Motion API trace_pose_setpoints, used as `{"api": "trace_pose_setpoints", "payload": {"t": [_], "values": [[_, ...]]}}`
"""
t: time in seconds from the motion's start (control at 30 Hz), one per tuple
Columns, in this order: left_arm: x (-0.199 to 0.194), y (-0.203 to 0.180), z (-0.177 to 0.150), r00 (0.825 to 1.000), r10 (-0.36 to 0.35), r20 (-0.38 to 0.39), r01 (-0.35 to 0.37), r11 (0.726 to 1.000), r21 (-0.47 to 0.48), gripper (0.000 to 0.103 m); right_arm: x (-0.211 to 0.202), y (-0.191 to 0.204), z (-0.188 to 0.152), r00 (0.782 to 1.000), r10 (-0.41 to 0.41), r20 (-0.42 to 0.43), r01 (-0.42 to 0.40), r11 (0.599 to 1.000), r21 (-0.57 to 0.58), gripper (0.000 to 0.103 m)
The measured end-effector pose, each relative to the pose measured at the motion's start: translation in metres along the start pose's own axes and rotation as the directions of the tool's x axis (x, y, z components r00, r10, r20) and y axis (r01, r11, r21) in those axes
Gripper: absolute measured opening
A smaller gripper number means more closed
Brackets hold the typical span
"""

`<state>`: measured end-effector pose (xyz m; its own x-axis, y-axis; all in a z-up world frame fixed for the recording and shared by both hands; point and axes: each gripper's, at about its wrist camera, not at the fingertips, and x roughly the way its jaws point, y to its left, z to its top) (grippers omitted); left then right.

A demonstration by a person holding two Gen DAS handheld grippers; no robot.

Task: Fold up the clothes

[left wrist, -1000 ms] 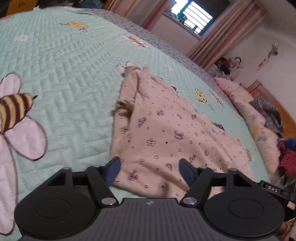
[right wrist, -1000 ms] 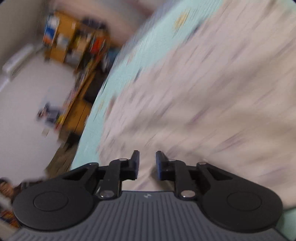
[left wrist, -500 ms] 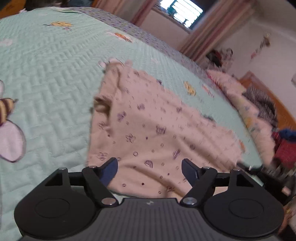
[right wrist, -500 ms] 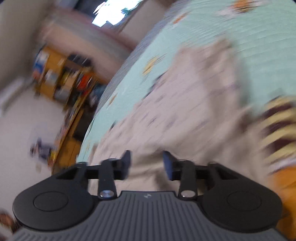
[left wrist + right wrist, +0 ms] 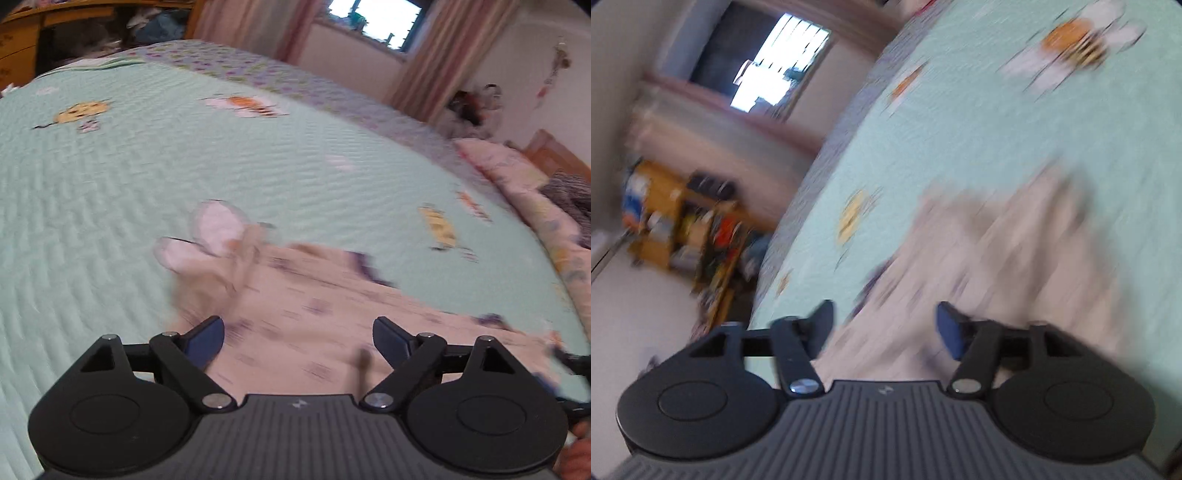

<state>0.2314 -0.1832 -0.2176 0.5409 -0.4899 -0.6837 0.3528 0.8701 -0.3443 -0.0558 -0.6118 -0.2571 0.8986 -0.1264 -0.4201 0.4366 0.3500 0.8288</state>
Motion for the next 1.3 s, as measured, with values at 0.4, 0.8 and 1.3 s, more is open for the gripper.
{"api": "trace_pose_setpoints", "payload": {"t": [0.4, 0.8, 1.3], "values": [[0.018, -0.007, 0.024, 0.999, -0.030, 0.041, 0.030, 1.000, -0.002, 0.088, 0.033, 0.040, -0.019, 0.982, 0.147, -0.117, -0.153, 0.987, -0.050, 0.070], [-0.034, 0.012, 0.012, 0.991, -0.111, 0.071, 0.116, 0.991, -0.067, 0.088, -0.036, 0.042, -0.017, 0.990, 0.088, -0.113, -0.107, 0.977, -0.183, 0.070], [-0.126, -0.033, -0.171, 0.997, -0.062, 0.037, 0.052, 0.970, 0.238, 0.090, -0.038, 0.097, -0.060, 0.948, 0.190, -0.256, -0.267, 0.912, -0.311, 0.078]]}}
